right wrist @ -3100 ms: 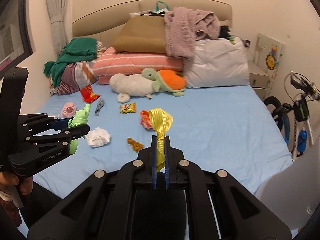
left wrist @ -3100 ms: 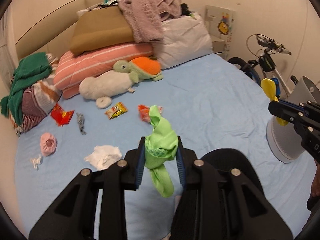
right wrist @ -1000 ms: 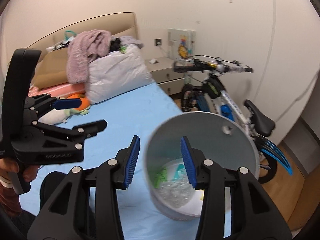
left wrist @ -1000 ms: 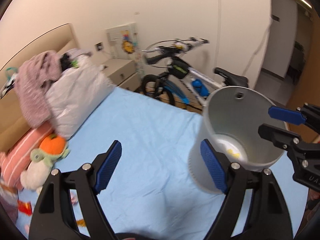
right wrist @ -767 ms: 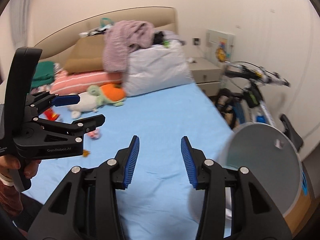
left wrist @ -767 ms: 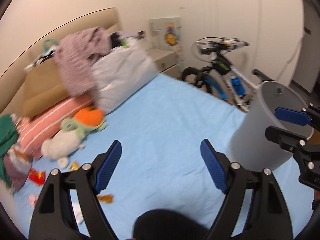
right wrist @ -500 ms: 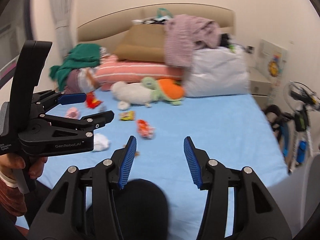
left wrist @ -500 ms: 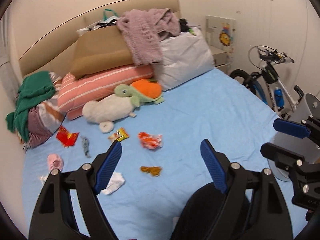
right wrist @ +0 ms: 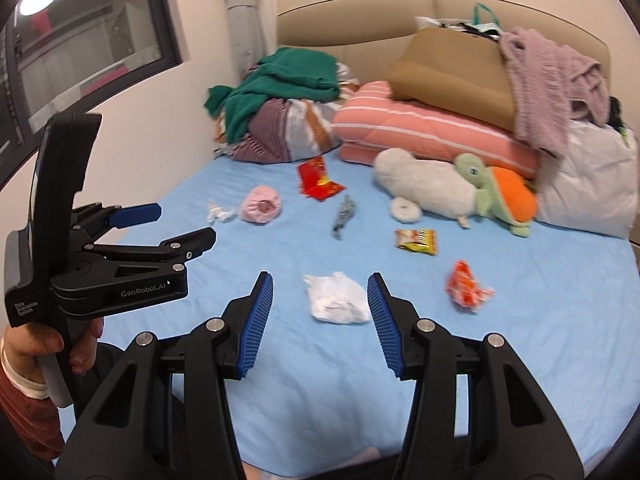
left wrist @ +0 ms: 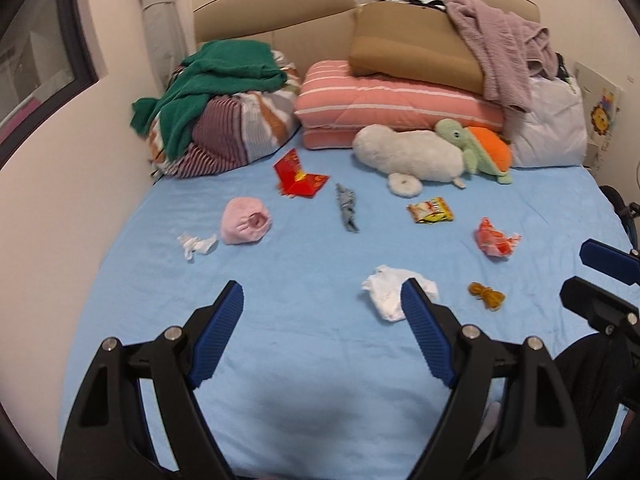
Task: Collect trash
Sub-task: 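Return both tools to the bed toward the white tissue and pink cloth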
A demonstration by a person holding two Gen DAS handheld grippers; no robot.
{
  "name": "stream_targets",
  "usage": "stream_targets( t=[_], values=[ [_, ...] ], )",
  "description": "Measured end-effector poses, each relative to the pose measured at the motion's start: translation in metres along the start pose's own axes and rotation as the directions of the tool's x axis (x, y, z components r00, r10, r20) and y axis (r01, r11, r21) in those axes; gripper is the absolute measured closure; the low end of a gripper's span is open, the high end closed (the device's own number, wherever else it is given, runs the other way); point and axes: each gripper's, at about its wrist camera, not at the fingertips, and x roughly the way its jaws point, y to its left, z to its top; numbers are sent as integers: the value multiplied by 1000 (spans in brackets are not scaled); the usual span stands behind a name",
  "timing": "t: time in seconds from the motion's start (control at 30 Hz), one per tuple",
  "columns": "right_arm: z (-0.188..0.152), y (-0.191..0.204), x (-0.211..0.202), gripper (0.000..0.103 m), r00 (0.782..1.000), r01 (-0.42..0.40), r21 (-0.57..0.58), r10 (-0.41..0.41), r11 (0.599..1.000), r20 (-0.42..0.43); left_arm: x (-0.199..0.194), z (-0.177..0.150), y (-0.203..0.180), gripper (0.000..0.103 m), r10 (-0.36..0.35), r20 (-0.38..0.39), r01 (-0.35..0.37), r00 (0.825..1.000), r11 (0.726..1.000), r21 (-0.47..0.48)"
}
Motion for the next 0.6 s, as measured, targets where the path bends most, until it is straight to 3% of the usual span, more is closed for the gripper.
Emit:
stream_targets(
  t=[0.23,0.6],
  values=[
    [26,50,59,55,997,-74,-77,71,994,-33,21,-13,85,22,84,-42,-90,996,983,-158],
    [71,104,161,55,991,-125,-148,116,981,-68,79,-13,182,22,172,-101,-193,980,948,-252]
  ],
)
